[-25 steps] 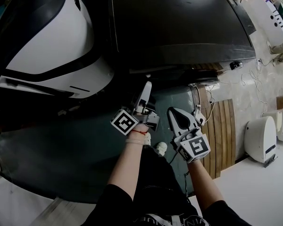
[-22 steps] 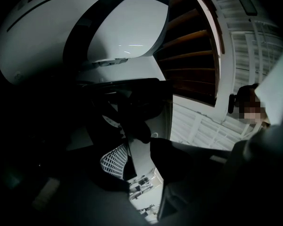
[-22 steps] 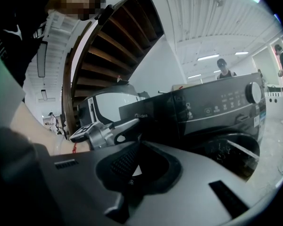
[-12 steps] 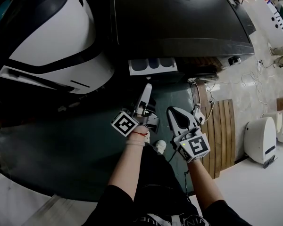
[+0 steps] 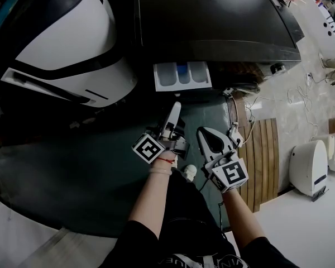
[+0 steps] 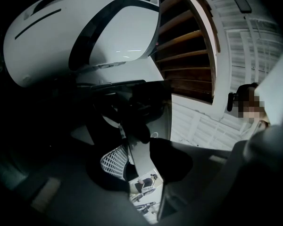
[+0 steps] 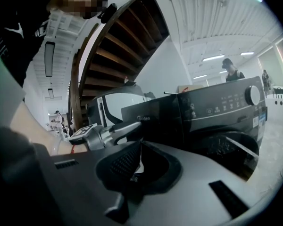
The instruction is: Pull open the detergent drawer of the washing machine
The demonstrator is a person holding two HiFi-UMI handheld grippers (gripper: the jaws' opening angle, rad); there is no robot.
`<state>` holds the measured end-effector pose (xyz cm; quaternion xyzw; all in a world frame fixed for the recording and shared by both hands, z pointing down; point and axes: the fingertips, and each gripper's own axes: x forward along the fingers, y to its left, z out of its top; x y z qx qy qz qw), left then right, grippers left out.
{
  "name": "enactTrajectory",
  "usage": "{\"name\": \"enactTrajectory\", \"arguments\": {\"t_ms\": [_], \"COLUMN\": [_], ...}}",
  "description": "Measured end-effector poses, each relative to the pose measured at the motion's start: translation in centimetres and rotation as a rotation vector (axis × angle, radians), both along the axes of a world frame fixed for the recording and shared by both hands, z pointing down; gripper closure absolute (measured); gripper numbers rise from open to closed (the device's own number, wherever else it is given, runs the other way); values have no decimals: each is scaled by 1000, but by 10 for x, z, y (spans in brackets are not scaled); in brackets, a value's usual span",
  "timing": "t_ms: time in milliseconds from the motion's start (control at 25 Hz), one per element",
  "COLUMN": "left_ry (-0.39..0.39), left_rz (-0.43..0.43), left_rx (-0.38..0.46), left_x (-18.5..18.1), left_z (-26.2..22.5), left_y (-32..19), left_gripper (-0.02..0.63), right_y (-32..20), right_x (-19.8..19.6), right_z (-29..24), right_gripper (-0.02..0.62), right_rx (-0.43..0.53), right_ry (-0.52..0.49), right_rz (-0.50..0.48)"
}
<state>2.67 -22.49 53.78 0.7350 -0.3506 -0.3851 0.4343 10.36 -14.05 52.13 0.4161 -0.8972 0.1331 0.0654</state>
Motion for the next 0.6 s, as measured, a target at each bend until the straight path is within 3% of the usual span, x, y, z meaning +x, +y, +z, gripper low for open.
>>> {"name": "enactTrajectory", "arguments": {"t_ms": [600], "left_ry": [-15], "left_rz": [3], "left_rx": [12], "left_x": [3], "left_z": [1], "left_y": [25], "left_gripper": [474], "right_y": [15], "right_x": [3], "right_z": [0], "right_gripper": [583], "right_rx": [-5], "right_ry": [-20], "right_rz": [-10]}}
